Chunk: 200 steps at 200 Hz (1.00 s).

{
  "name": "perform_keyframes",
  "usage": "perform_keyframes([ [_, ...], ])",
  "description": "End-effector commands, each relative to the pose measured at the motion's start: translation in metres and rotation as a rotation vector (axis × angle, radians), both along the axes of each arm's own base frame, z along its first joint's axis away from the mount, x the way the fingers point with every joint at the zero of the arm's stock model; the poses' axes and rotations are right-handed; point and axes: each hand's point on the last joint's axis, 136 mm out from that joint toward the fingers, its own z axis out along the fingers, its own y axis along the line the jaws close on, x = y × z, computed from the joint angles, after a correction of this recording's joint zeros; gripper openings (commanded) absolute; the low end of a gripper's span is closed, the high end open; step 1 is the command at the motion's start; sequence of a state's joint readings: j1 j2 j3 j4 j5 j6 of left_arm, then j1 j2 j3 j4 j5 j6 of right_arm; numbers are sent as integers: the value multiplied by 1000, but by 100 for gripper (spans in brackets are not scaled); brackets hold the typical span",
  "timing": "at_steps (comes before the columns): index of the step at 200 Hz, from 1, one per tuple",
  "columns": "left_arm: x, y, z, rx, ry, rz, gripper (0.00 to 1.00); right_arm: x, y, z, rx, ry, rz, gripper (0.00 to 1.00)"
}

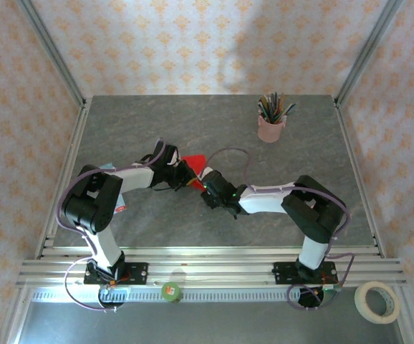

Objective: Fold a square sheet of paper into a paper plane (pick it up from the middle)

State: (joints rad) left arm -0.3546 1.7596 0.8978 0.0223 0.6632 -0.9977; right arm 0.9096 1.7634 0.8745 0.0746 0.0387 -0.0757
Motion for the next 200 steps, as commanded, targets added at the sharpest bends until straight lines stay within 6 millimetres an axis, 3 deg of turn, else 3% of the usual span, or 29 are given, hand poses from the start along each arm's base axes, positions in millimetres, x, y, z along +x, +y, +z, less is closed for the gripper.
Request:
perform_keyframes([
  [1,4,-1,12,12,-23,8,12,5,4,3,-25,-26,1,40],
  [113,1,-1,12,21,-17,-7,12,18,-2,0,-56,-75,-67,27],
  [200,2,-3,14,16,-19,-10,12,18,3,-2,-56,-69,-44,31],
])
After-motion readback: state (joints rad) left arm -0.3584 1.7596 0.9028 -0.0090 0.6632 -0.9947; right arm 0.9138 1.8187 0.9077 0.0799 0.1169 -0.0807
